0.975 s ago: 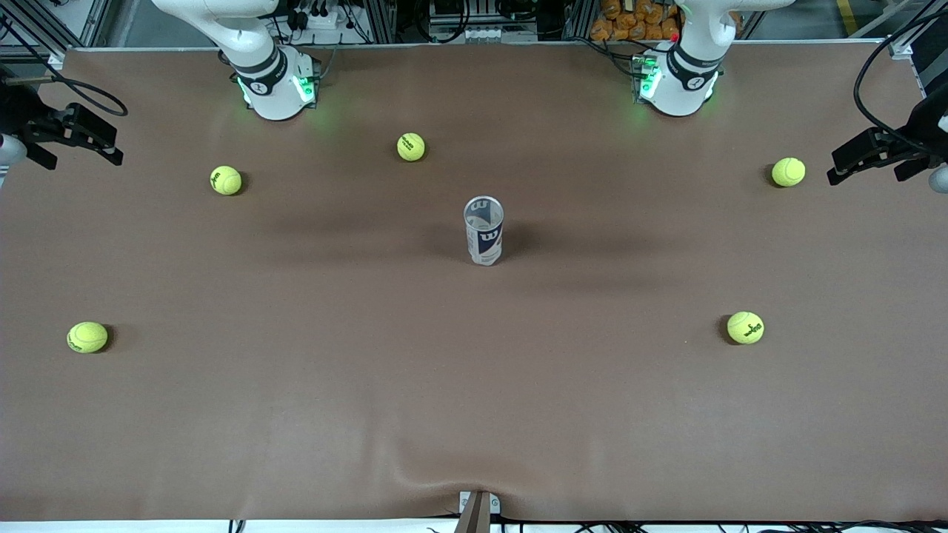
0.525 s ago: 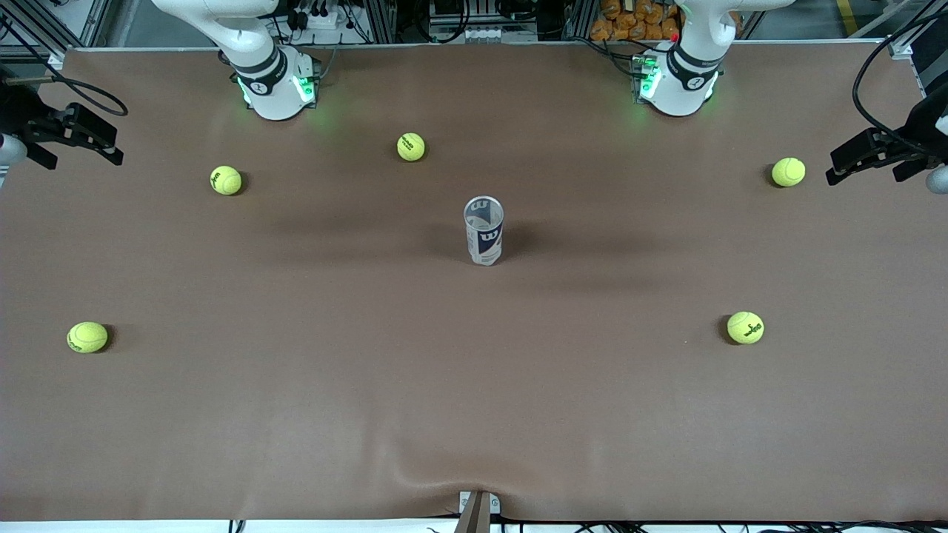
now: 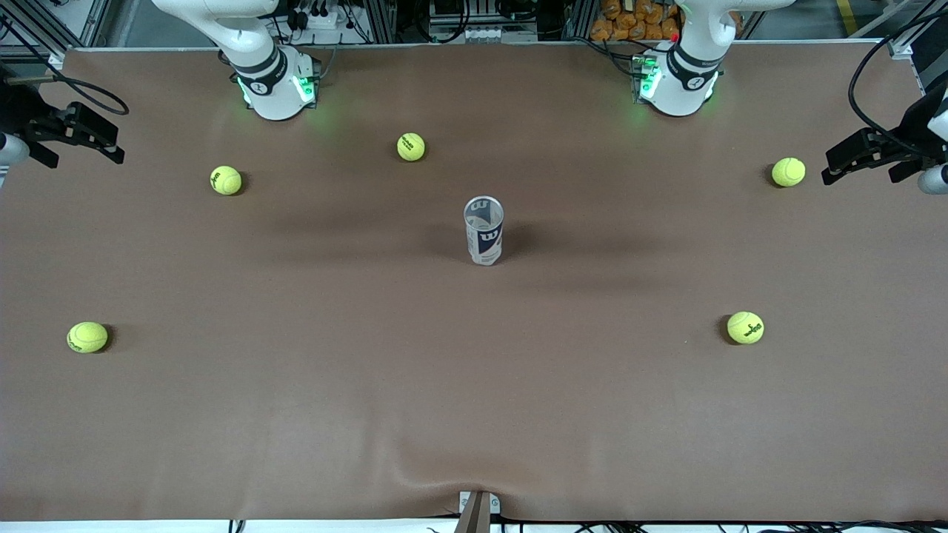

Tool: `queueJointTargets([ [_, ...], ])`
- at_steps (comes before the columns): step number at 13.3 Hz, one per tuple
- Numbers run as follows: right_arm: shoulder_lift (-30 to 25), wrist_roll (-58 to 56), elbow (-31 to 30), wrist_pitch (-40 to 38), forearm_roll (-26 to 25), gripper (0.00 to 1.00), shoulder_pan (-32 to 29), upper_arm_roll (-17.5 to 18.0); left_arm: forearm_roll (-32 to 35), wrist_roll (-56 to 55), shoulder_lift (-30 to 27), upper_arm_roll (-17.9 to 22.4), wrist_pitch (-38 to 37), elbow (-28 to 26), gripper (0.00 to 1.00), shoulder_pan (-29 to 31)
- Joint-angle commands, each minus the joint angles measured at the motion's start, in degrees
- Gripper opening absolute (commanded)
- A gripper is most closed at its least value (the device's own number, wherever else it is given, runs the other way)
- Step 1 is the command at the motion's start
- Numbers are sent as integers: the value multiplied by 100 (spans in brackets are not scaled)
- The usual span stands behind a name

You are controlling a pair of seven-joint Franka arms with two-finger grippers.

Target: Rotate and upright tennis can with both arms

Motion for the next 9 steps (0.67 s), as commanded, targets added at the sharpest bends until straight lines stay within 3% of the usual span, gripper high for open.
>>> queueJointTargets([
  [1,-95,38,-1,-83,96,100,-78,70,-30,125,-18,26,-47,-5,100,-63],
  [9,-95,38,-1,-118,96,100,-87,61,-30,99,-18,43,-74,-31,100,-177],
])
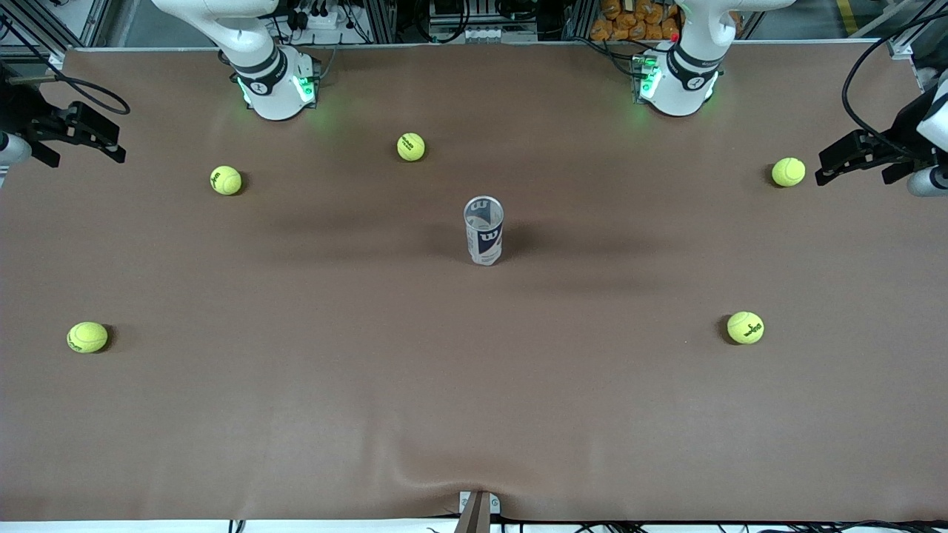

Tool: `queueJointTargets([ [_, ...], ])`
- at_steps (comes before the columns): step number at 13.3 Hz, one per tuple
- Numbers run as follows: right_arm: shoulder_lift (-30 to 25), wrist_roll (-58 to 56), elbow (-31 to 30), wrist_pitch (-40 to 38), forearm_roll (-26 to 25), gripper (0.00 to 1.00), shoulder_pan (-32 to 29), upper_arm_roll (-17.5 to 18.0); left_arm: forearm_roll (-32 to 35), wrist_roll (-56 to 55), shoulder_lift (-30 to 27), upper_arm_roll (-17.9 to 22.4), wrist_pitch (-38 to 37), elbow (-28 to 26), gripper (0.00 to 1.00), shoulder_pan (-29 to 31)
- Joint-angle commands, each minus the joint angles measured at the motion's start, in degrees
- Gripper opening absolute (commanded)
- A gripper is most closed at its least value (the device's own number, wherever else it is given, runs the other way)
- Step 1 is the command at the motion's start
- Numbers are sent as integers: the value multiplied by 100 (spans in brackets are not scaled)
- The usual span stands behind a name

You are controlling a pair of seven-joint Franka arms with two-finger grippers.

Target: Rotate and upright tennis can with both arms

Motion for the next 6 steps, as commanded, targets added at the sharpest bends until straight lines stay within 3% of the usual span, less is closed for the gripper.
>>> queueJointTargets([
  [1,-95,38,-1,-79,96,100,-87,50,-30,102,-24,44,-74,3,100,-89],
  [6,-95,38,-1,-79,96,100,-96,50,-30,146,-7,53,-82,12,100,-89],
])
